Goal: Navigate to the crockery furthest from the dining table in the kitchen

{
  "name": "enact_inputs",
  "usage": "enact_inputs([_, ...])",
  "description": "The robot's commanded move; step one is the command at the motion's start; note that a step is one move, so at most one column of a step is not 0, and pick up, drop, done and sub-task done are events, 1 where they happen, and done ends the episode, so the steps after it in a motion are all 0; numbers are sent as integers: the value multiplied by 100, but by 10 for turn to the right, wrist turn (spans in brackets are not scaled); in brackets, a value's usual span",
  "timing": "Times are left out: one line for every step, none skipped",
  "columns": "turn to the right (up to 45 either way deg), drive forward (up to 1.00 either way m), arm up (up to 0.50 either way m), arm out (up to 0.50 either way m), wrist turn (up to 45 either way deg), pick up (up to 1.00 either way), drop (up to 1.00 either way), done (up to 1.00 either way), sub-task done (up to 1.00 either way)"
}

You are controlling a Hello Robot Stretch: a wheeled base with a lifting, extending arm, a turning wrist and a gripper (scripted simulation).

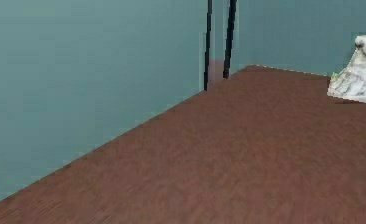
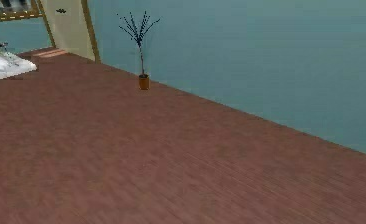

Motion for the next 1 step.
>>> enact_inputs([-450,0,0,0,0,0,0,0,0])
